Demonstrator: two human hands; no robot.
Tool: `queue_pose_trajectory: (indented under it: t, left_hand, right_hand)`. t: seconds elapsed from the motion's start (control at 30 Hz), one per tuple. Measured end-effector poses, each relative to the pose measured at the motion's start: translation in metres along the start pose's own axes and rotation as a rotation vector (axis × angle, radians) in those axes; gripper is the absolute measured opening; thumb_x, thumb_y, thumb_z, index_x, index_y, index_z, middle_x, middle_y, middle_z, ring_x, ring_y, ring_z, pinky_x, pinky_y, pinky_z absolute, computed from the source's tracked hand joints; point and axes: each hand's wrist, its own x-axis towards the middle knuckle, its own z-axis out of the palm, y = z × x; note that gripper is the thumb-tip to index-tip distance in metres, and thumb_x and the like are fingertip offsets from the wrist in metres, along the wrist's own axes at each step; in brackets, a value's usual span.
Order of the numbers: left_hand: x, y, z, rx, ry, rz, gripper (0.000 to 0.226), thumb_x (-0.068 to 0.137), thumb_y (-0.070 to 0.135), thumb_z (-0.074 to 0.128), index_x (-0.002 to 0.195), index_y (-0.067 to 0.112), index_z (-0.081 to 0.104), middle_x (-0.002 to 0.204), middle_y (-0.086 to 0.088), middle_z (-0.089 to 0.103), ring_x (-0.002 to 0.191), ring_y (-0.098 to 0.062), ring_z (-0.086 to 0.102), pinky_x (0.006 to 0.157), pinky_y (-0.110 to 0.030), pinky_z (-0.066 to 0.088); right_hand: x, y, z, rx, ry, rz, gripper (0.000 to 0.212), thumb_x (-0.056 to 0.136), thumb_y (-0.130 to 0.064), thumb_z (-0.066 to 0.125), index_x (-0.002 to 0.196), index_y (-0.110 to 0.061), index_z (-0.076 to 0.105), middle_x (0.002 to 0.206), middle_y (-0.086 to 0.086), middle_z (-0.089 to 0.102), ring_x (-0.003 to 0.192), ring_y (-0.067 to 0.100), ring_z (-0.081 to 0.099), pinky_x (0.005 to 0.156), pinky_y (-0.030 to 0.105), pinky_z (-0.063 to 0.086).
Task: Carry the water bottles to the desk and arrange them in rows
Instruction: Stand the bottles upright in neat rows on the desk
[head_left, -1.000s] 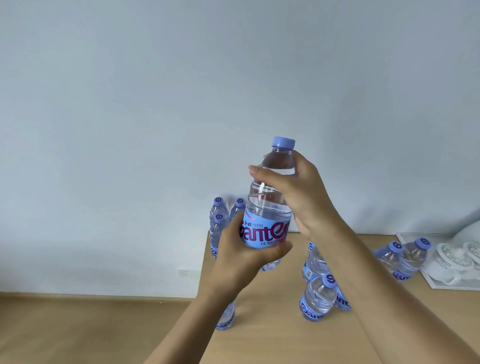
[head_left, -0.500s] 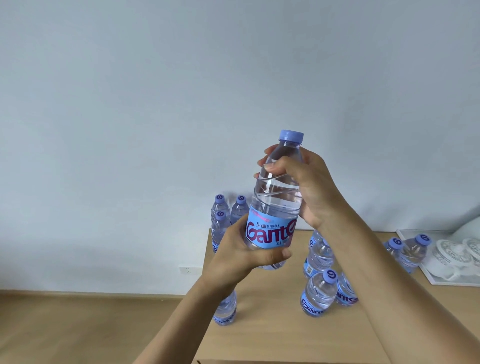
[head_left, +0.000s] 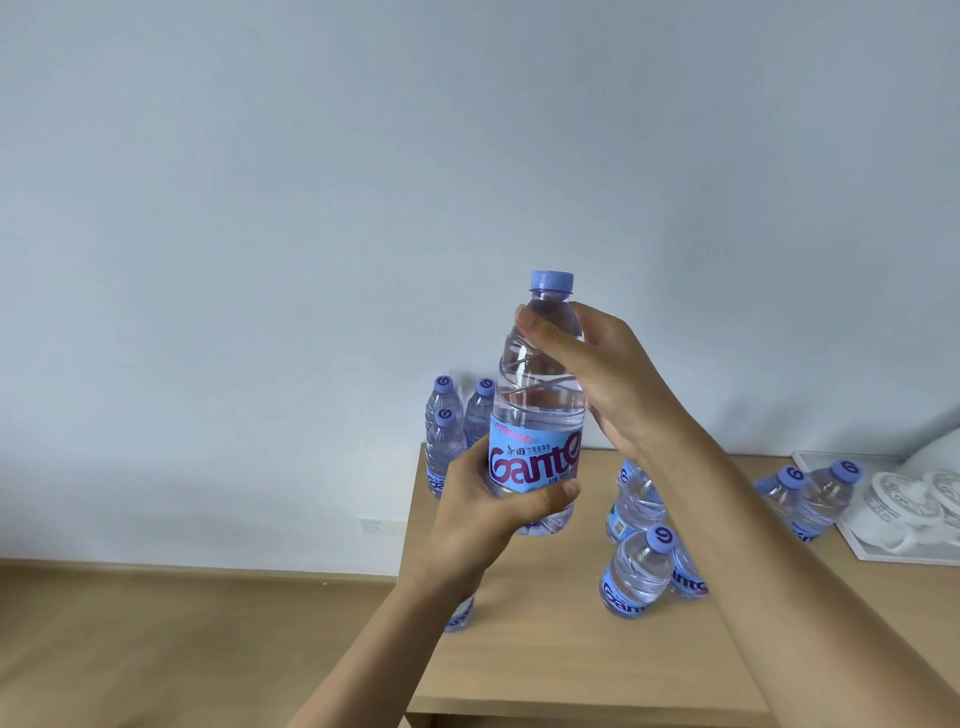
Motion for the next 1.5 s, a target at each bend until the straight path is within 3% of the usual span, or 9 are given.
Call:
queue_pose_trajectory:
  t: [0.27, 0.53, 0.7, 0.9, 1.0, 1.2, 1.33, 1.4, 1.5]
  left_hand:
    - [-0.003, -0.018, 0.005, 0.027, -0.028, -0.060, 0.052, 0.060, 0.027, 0.090, 0.105, 0.021, 0.066, 0.093, 0.001, 0.075, 0.084, -0.013, 0.072, 0.067, -0.018, 0.054]
    - [-0.003, -0.031, 0.003, 0.104, -0.141, -0.121, 0.046, 0.072, 0.027, 0.085, 0.112, 0.032, 0.063, 0.109, 0.010, 0.072, 0.104, -0.008, 0.065, 0.078, -0.014, 0.051]
    - [0.002, -0.041, -0.001, 0.146, -0.138, -0.146, 0.044, 0.068, 0.026, 0.088, 0.105, 0.034, 0.066, 0.104, 0.008, 0.073, 0.099, -0.010, 0.067, 0.077, -0.019, 0.053]
    - [0.010, -0.050, -0.006, 0.186, -0.131, -0.156, 0.048, 0.065, 0.026, 0.090, 0.106, 0.028, 0.066, 0.101, 0.006, 0.074, 0.096, -0.013, 0.067, 0.079, -0.023, 0.056]
    - [0.016, -0.052, -0.012, 0.208, -0.130, -0.150, 0.047, 0.063, 0.024, 0.091, 0.103, 0.027, 0.066, 0.098, 0.006, 0.074, 0.091, -0.011, 0.069, 0.075, -0.022, 0.056]
    - [0.037, -0.053, -0.033, 0.260, -0.149, -0.161, 0.045, 0.061, 0.019, 0.092, 0.098, 0.026, 0.069, 0.094, 0.006, 0.076, 0.089, -0.012, 0.072, 0.075, -0.027, 0.059]
    - [0.056, -0.051, -0.052, 0.330, -0.186, -0.164, 0.053, 0.064, 0.019, 0.091, 0.111, 0.016, 0.066, 0.102, 0.000, 0.074, 0.098, -0.018, 0.070, 0.088, -0.040, 0.058]
    - [0.065, -0.052, -0.060, 0.377, -0.195, -0.157, 0.055, 0.064, 0.020, 0.091, 0.112, 0.014, 0.065, 0.103, 0.000, 0.074, 0.097, -0.016, 0.070, 0.088, -0.037, 0.057]
    - [0.078, -0.058, -0.071, 0.432, -0.217, -0.156, 0.053, 0.064, 0.019, 0.091, 0.110, 0.013, 0.065, 0.099, 0.002, 0.074, 0.093, -0.011, 0.070, 0.083, -0.029, 0.057]
  right_hand:
    - [-0.001, 0.023, -0.011, 0.046, -0.008, 0.035, 0.008, 0.080, -0.026, 0.070, 0.085, -0.021, 0.074, 0.088, 0.007, 0.074, 0.078, 0.016, 0.070, 0.068, 0.028, 0.057]
    - [-0.001, 0.043, -0.030, -0.027, 0.020, 0.040, 0.015, 0.079, -0.027, 0.071, 0.088, -0.016, 0.074, 0.094, 0.011, 0.073, 0.086, 0.020, 0.068, 0.076, 0.031, 0.058]
    - [0.001, 0.054, -0.035, -0.003, 0.007, 0.102, 0.019, 0.078, -0.029, 0.073, 0.092, -0.017, 0.074, 0.099, 0.014, 0.074, 0.088, 0.021, 0.070, 0.070, 0.032, 0.058]
    - [0.008, 0.063, -0.037, -0.018, -0.016, 0.123, 0.030, 0.075, -0.034, 0.075, 0.097, -0.013, 0.071, 0.109, 0.022, 0.071, 0.095, 0.027, 0.069, 0.079, 0.043, 0.060]
    - [0.012, 0.068, -0.035, -0.035, -0.008, 0.115, 0.024, 0.079, -0.032, 0.073, 0.096, -0.015, 0.072, 0.107, 0.020, 0.072, 0.094, 0.026, 0.070, 0.081, 0.043, 0.060]
    - [0.024, 0.078, -0.025, -0.001, -0.015, 0.066, 0.009, 0.086, -0.022, 0.070, 0.092, -0.017, 0.074, 0.092, 0.002, 0.077, 0.082, 0.011, 0.073, 0.068, 0.023, 0.056]
    - [0.038, 0.087, -0.018, -0.031, 0.010, 0.073, 0.017, 0.086, -0.027, 0.071, 0.098, -0.015, 0.072, 0.094, -0.002, 0.076, 0.091, 0.013, 0.072, 0.077, 0.029, 0.058]
    - [0.045, 0.091, -0.015, -0.081, 0.006, 0.086, 0.022, 0.084, -0.030, 0.071, 0.099, -0.014, 0.070, 0.094, -0.005, 0.075, 0.093, 0.014, 0.070, 0.086, 0.035, 0.056]
    - [0.053, 0.098, -0.010, -0.121, -0.009, 0.090, 0.023, 0.086, -0.030, 0.070, 0.100, -0.012, 0.068, 0.091, -0.007, 0.071, 0.089, 0.010, 0.069, 0.085, 0.030, 0.054]
